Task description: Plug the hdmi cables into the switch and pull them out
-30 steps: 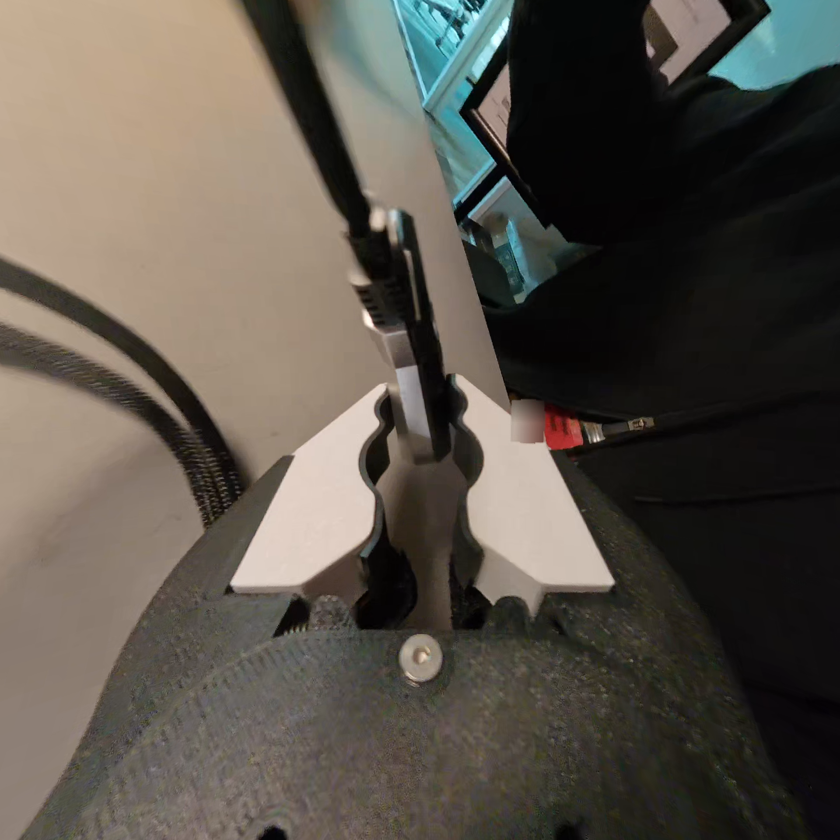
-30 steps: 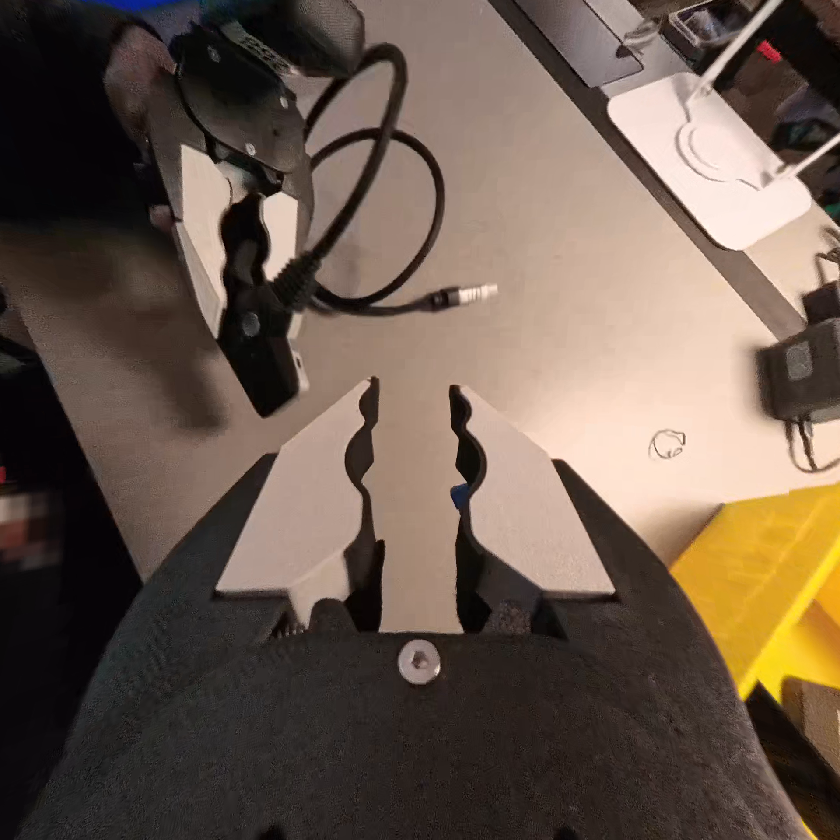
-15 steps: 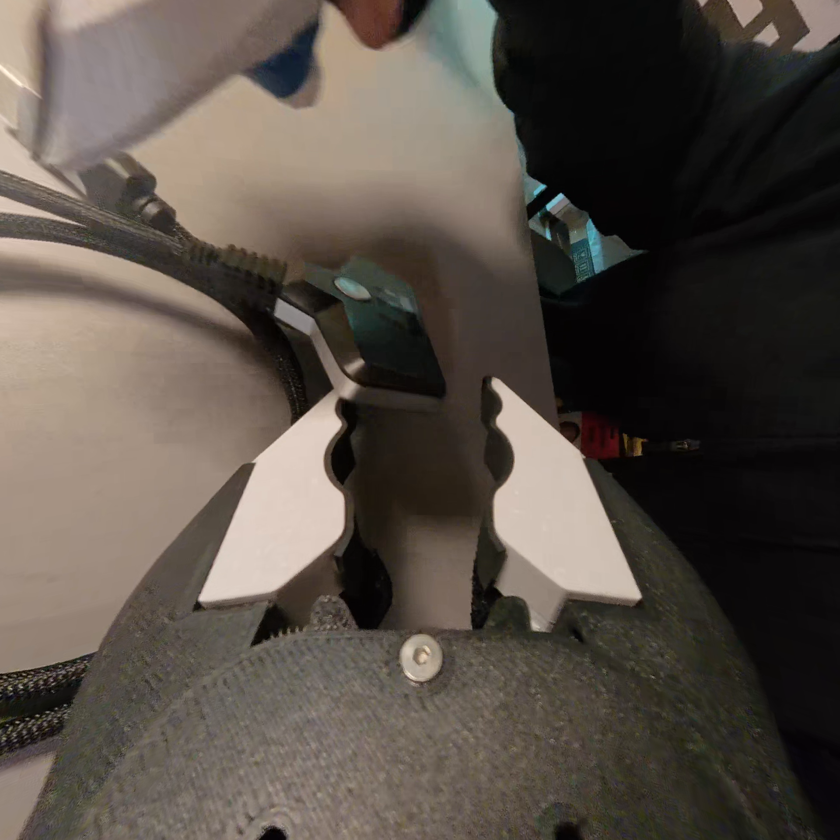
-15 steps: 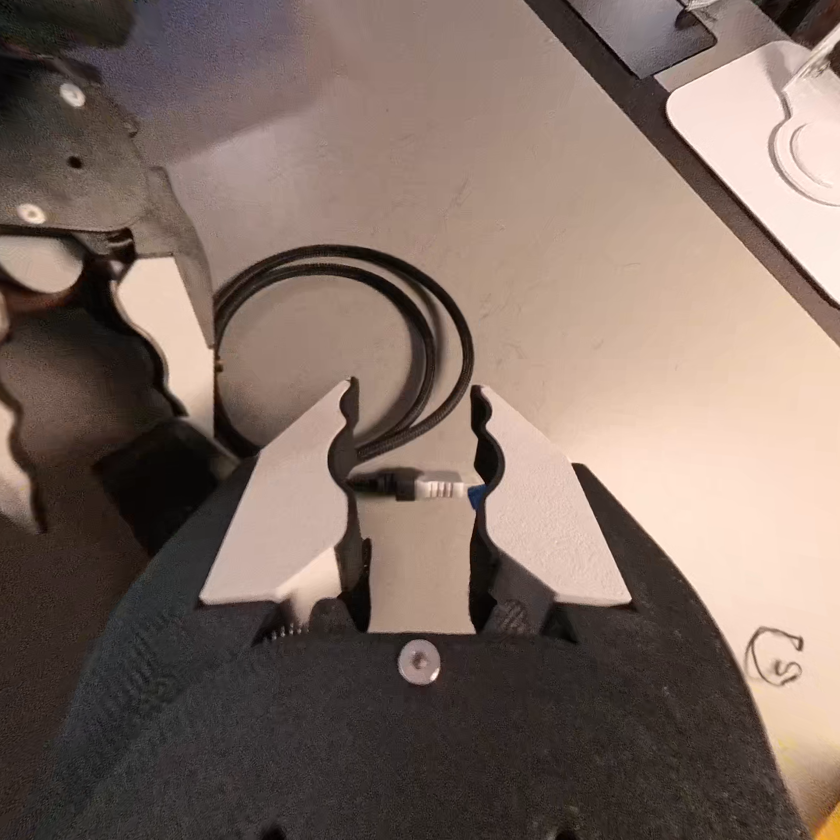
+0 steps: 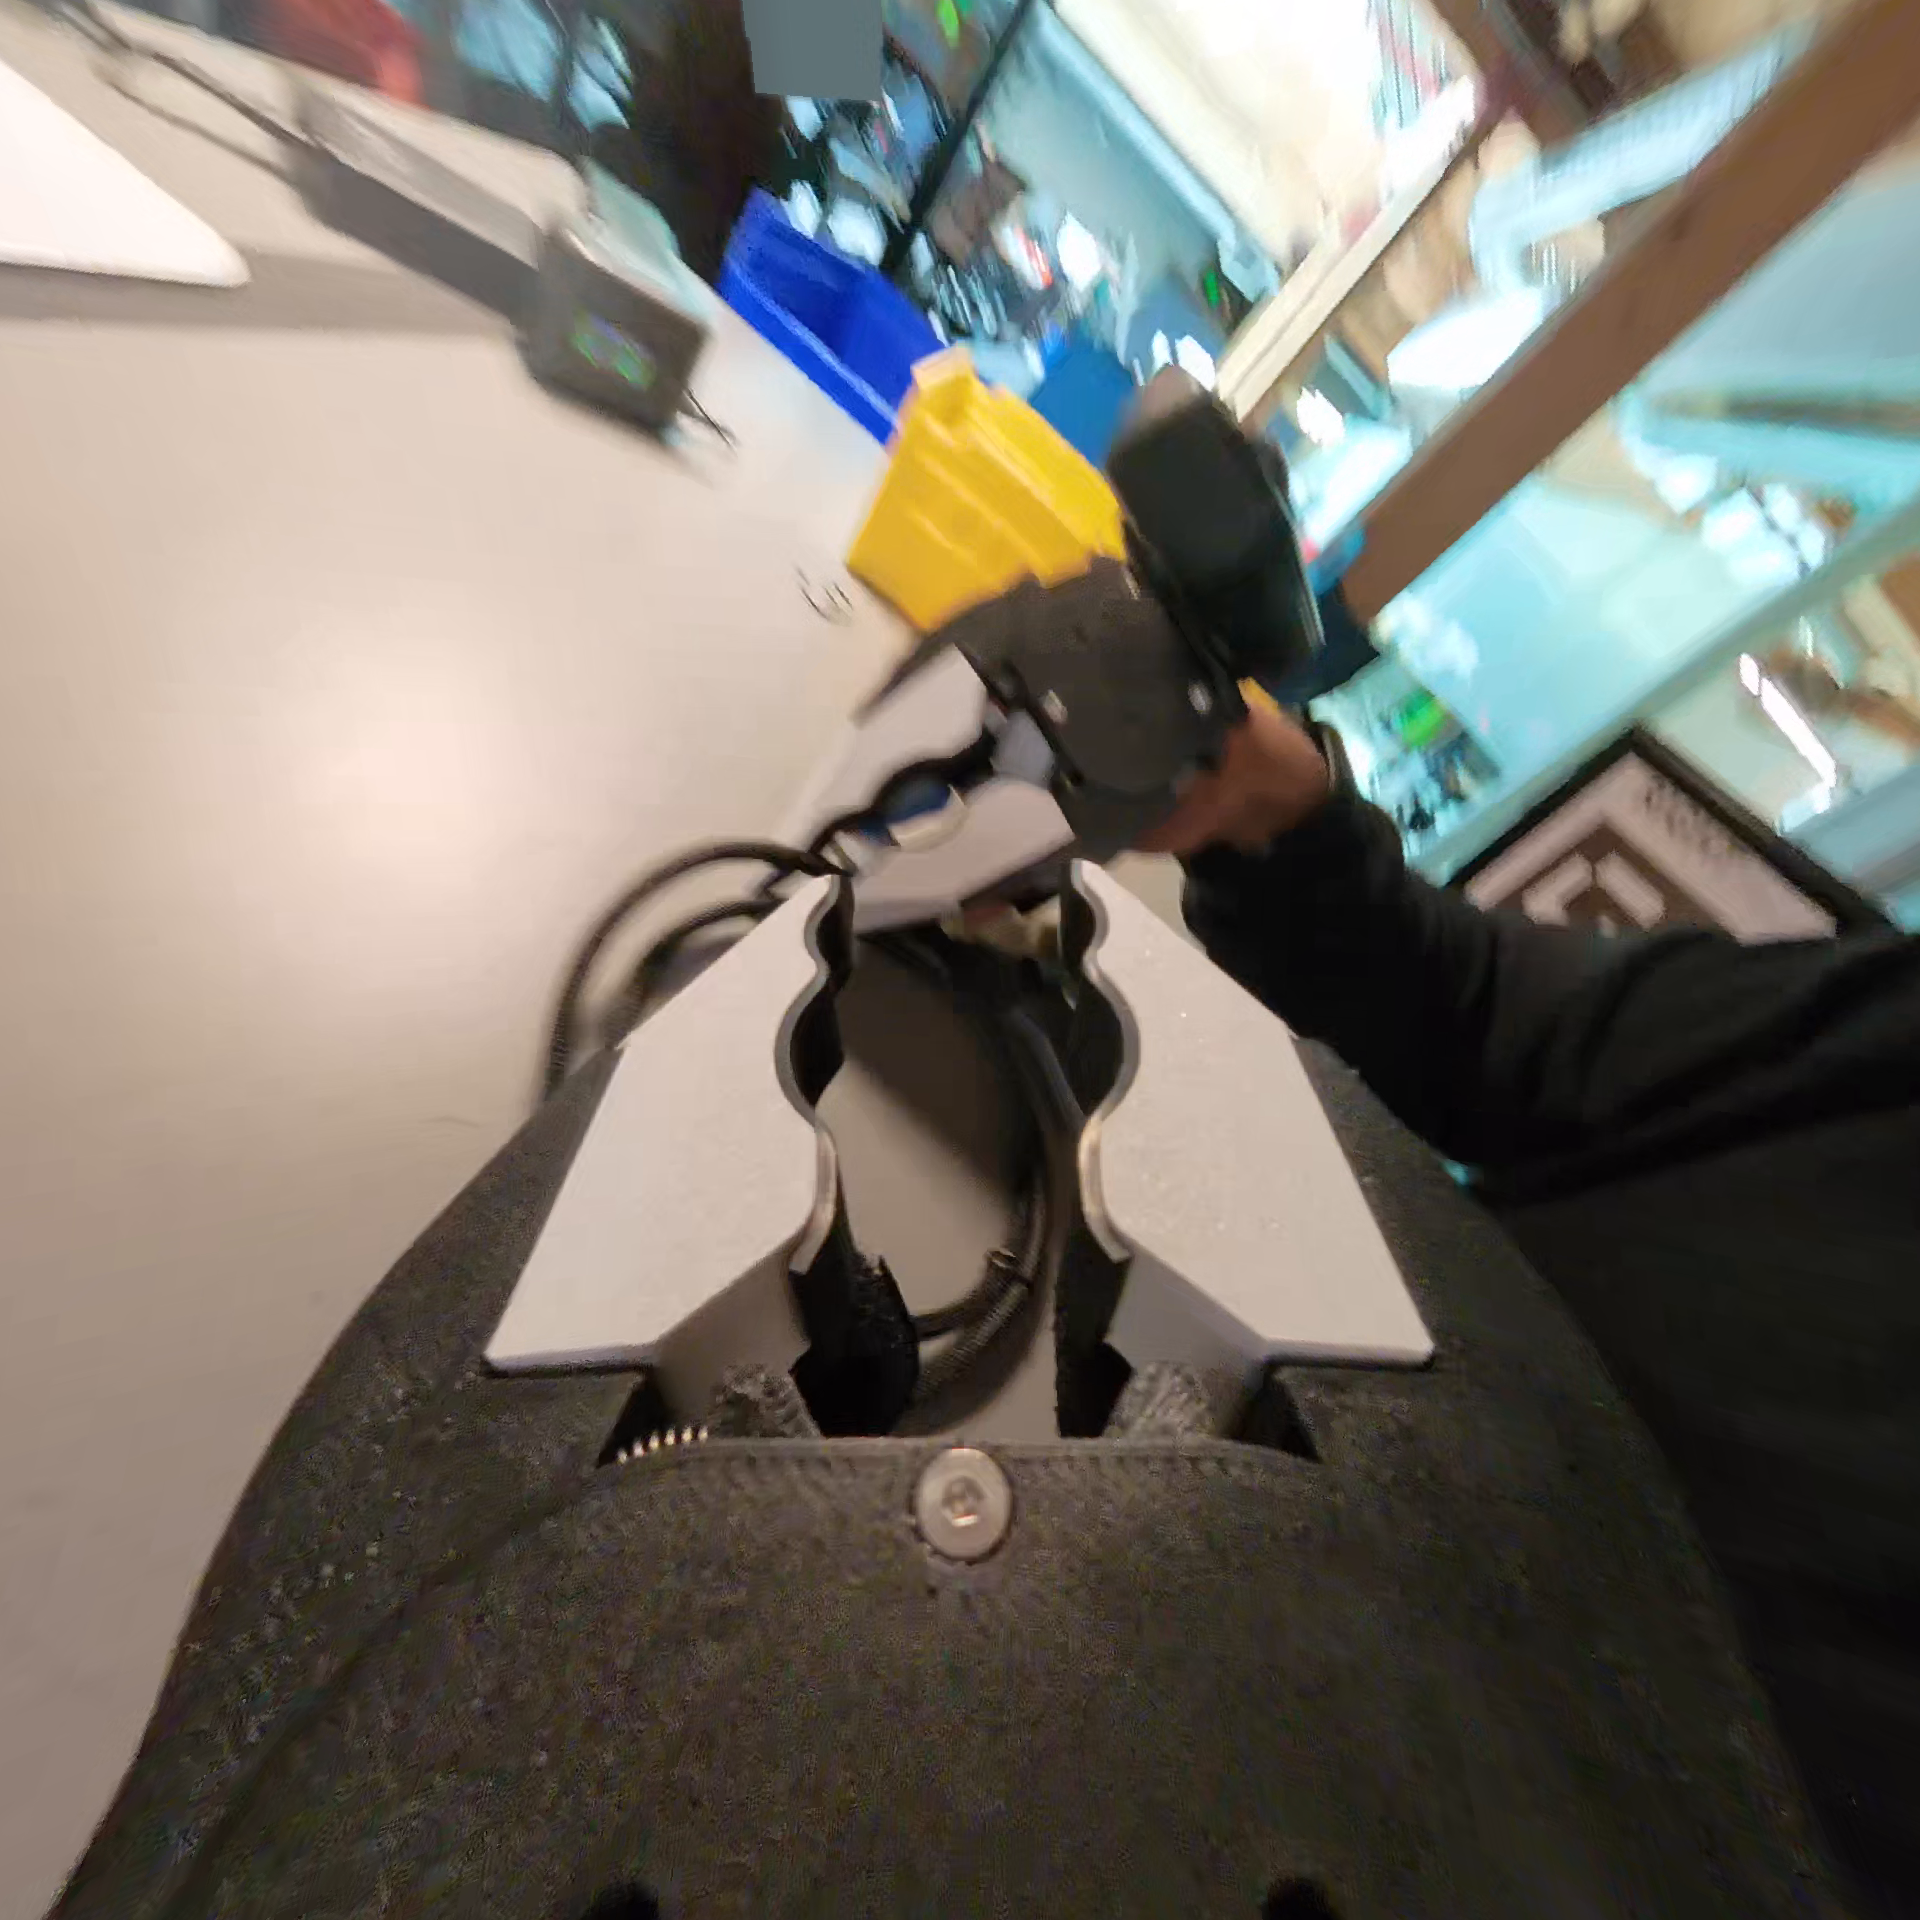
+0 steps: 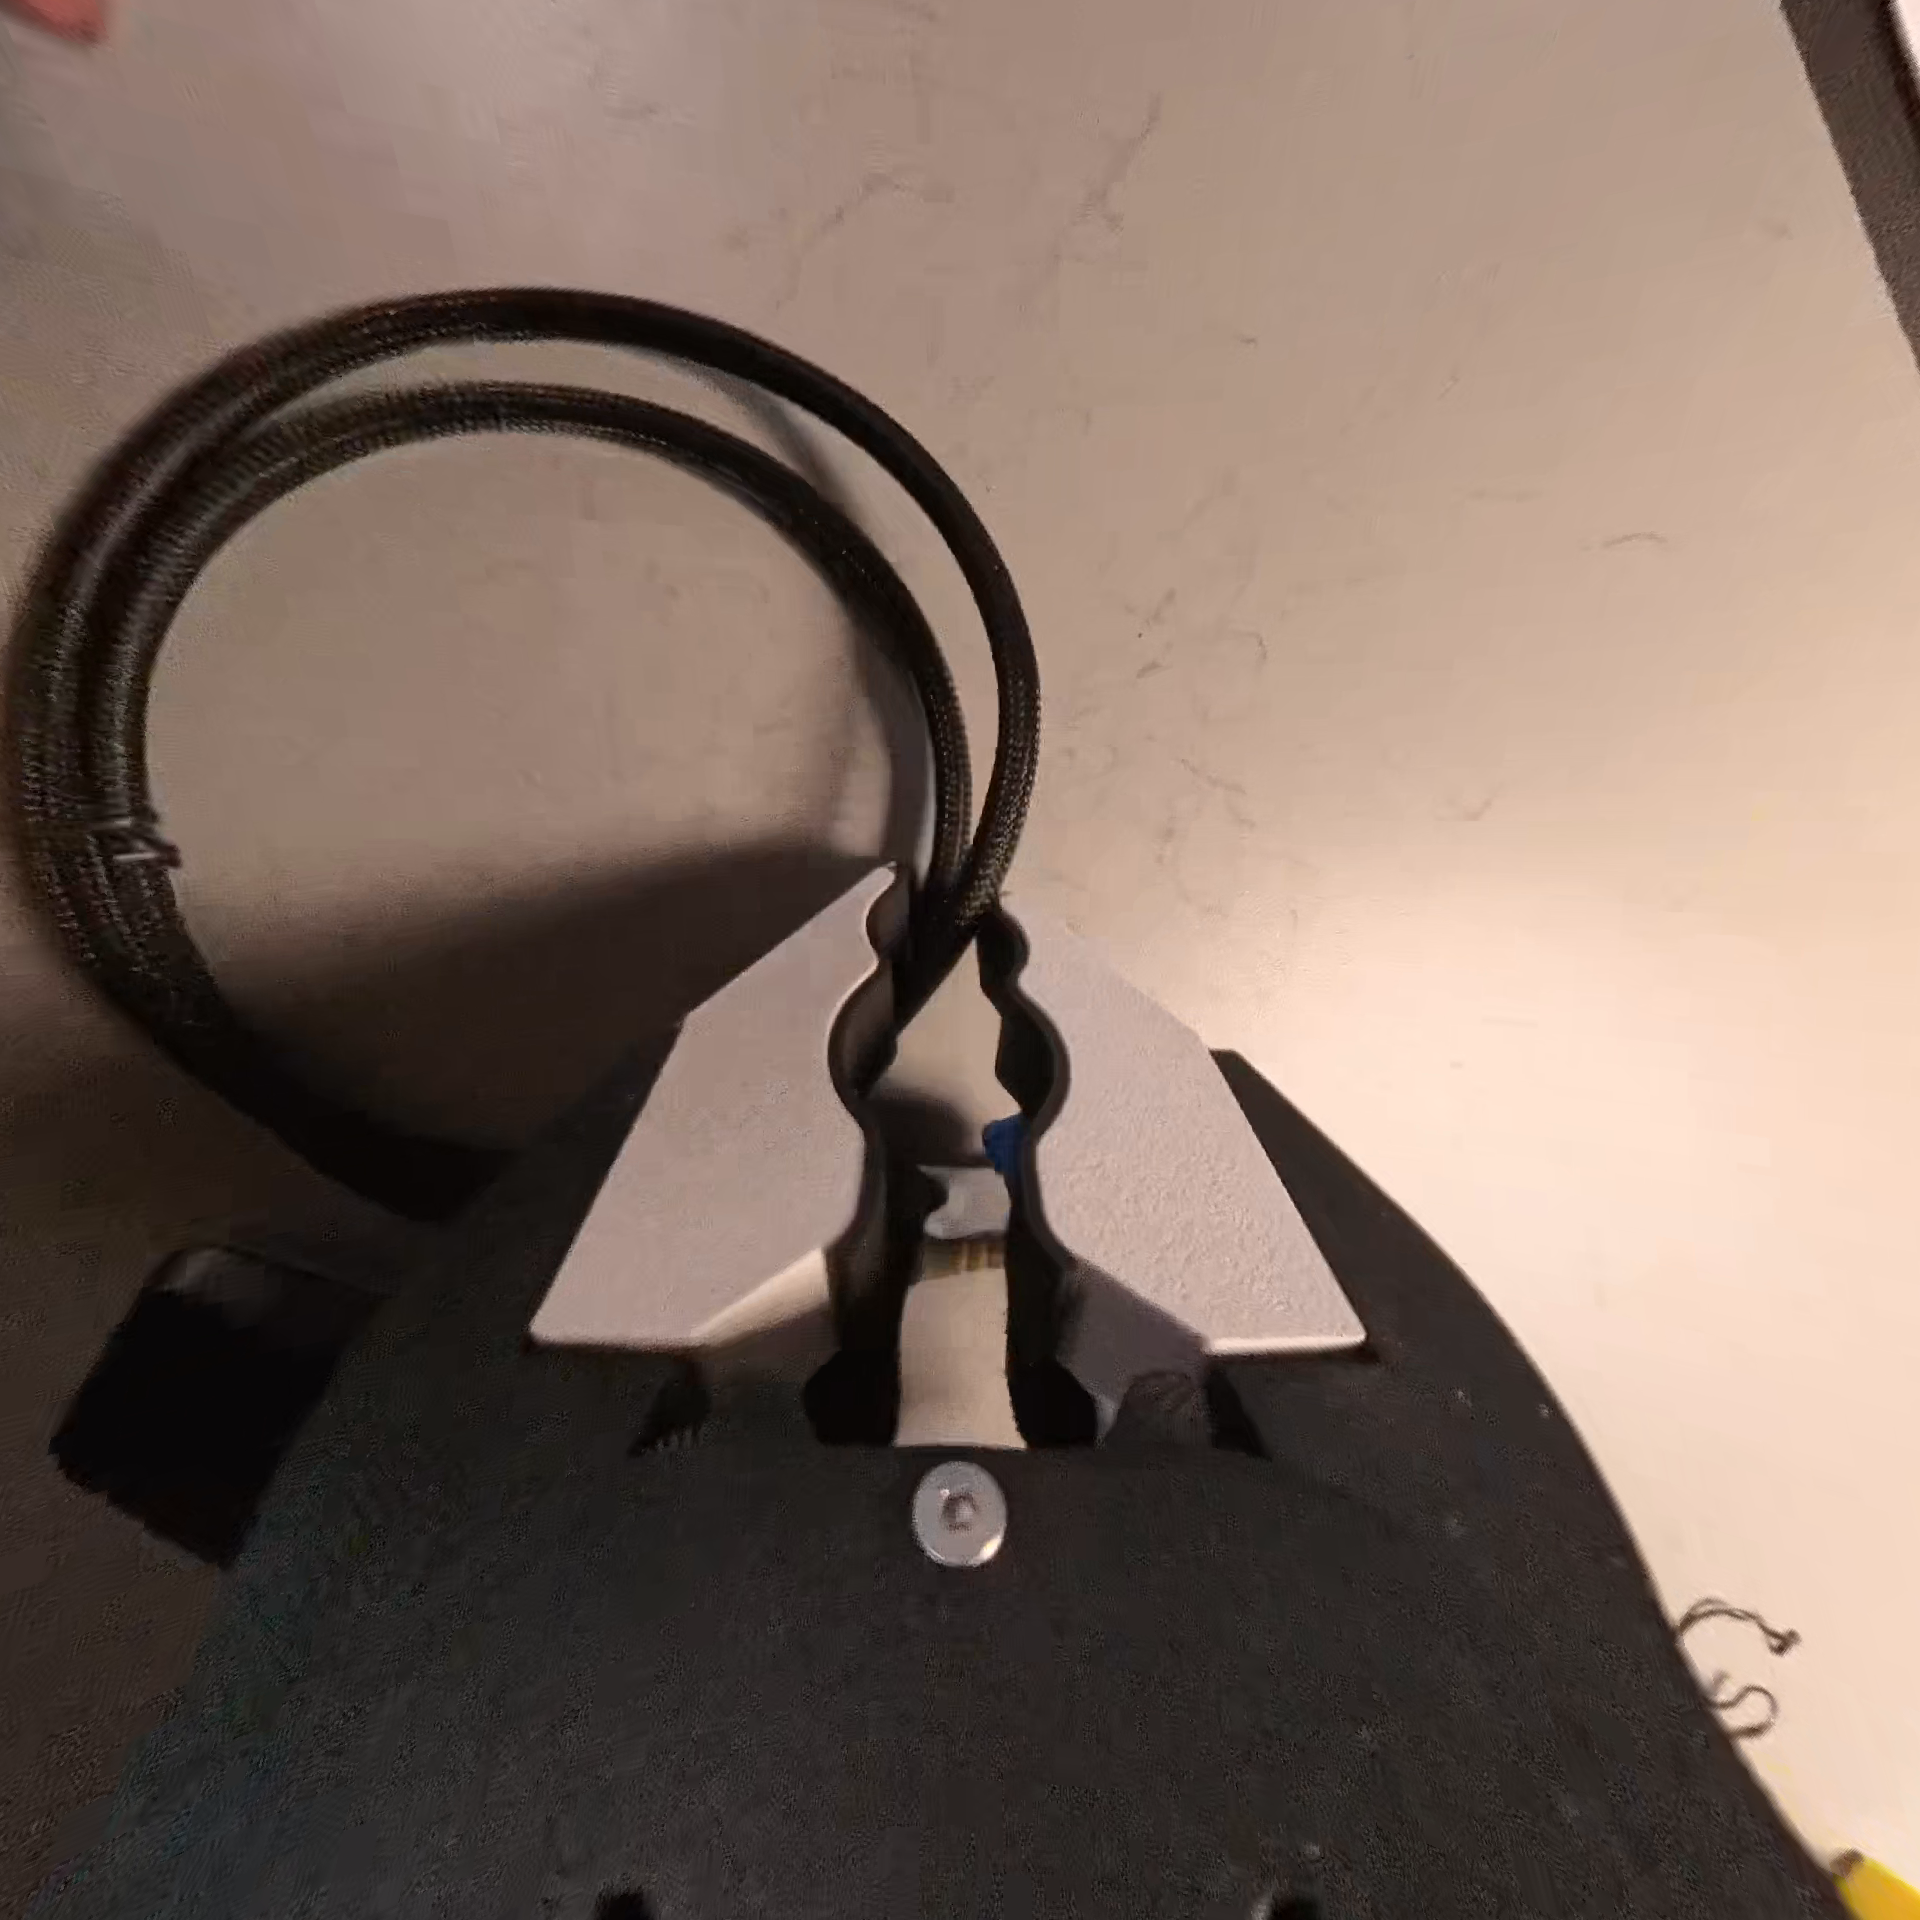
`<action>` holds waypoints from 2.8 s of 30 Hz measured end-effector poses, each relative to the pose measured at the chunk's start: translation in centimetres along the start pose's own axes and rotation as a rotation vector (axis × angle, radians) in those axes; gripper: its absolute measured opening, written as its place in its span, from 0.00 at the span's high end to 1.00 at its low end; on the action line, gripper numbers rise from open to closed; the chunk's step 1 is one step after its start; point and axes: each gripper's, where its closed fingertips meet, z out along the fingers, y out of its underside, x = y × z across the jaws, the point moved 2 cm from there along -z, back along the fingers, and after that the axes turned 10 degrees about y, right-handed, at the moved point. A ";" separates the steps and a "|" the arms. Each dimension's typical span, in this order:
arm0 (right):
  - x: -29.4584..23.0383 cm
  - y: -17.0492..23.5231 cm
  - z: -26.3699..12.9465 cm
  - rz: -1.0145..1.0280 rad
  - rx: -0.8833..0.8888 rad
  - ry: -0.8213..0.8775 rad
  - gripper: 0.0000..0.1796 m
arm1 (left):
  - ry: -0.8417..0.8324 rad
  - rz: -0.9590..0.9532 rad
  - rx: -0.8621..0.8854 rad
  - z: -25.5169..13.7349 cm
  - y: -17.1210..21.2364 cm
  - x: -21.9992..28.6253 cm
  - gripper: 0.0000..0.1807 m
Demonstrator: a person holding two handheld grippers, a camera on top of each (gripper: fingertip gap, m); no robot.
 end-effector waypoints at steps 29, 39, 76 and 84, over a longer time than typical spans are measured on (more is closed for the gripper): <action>25.2 7.1 -36.2 0.213 0.402 0.856 0.96 | -0.339 0.016 0.101 -1.6 0.6 -6.1 0.84; 29.4 18.9 -25.6 0.244 0.073 0.842 0.96 | -0.348 0.039 0.053 -0.8 1.3 -6.0 0.85; 29.2 26.3 -16.9 0.336 -0.241 0.536 0.89 | -0.301 -0.014 0.059 -0.6 1.3 -6.1 0.85; 26.6 27.7 -15.3 0.224 -0.492 0.279 0.89 | -0.282 -0.034 0.043 -0.5 1.5 -6.2 0.85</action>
